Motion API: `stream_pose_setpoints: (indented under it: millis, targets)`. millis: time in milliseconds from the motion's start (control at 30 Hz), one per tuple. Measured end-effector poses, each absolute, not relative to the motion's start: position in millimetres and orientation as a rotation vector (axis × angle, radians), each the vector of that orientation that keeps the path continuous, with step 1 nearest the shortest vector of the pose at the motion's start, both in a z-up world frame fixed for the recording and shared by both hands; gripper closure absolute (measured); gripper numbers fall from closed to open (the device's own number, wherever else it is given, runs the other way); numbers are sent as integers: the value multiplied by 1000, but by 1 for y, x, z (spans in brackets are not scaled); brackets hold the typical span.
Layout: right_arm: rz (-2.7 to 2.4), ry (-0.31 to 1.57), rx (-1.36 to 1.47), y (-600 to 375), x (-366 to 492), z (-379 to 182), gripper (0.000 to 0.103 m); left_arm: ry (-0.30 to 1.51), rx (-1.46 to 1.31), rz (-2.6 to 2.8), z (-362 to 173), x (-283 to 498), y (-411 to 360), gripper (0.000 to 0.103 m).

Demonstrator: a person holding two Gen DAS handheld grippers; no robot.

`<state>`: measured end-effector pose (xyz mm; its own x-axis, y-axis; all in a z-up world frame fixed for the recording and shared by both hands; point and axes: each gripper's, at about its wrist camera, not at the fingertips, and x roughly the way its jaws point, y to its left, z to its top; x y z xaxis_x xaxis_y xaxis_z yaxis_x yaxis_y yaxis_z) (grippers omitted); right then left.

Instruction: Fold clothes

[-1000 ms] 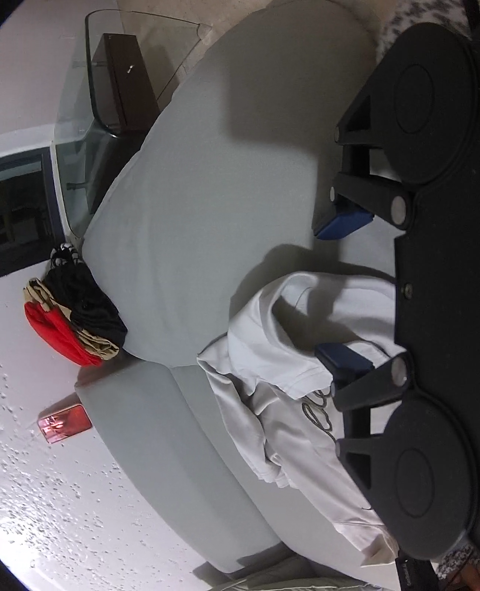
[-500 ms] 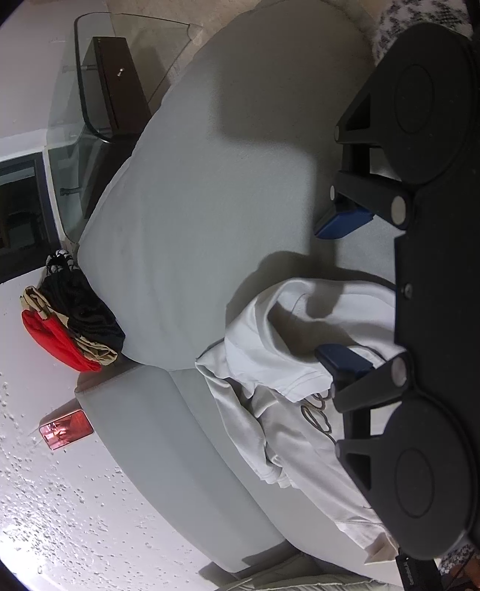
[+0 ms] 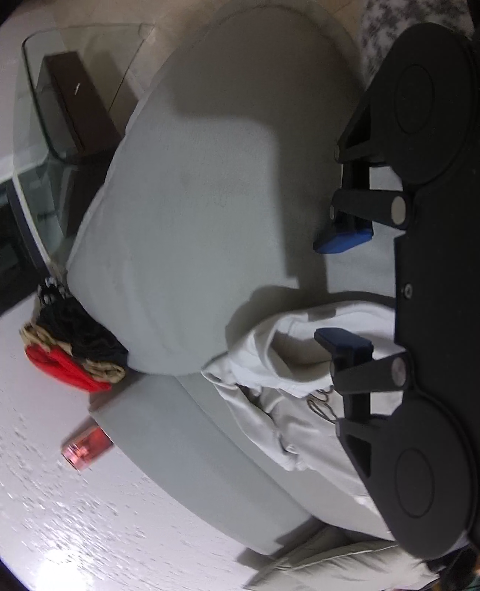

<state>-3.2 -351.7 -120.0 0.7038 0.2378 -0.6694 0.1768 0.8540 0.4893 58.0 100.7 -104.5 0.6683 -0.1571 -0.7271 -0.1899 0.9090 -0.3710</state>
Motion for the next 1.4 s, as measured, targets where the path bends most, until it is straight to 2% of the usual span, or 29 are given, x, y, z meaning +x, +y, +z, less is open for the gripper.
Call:
stream_pose_setpoints:
  millis: [100, 367, 400, 433, 467, 500, 667, 800, 867, 967, 1100, 1167, 1400]
  targets:
    - [44, 824, 484, -337, 7, -121, 61, 845, -433, 18, -105, 59, 100, 69]
    - [31, 848, 485, -321, 20, -136, 63, 841, -488, 23, -112, 69, 104, 68]
    - [31, 850, 482, -320, 21, -137, 70, 841, -482, 26, -112, 70, 103, 73]
    - [32, 852, 479, -318, 22, -138, 86, 842, -467, 28, -111, 71, 101, 77]
    - [33, 854, 476, -317, 23, -140, 97, 844, -445, 36, -110, 71, 99, 84]
    - [33, 856, 473, -316, 24, -141, 101, 850, -422, 45, -110, 71, 97, 99]
    - [63, 945, 573, -312, 15, -129, 101, 900, -468, -25, -91, 62, 100, 103]
    - [174, 996, 763, -302, 17, -100, 101, 877, -554, -93, -44, 72, 114, 103]
    - [224, 920, 852, -301, 29, -66, 101, 811, -628, -107, -2, 87, 130, 103]
    - [258, 702, 999, -319, 44, 3, 101, 657, -730, -114, 73, 94, 154, 103]
    - [292, 367, 1146, -353, 30, 87, 101, 358, -756, -149, 165, 56, 169, 103]
    - [274, 276, 1100, -357, 12, 116, 101, 258, -737, -162, 189, 26, 165, 103]
    - [371, 132, 1023, -341, -74, 158, 101, 7, -601, -138, 230, -68, 137, 103]
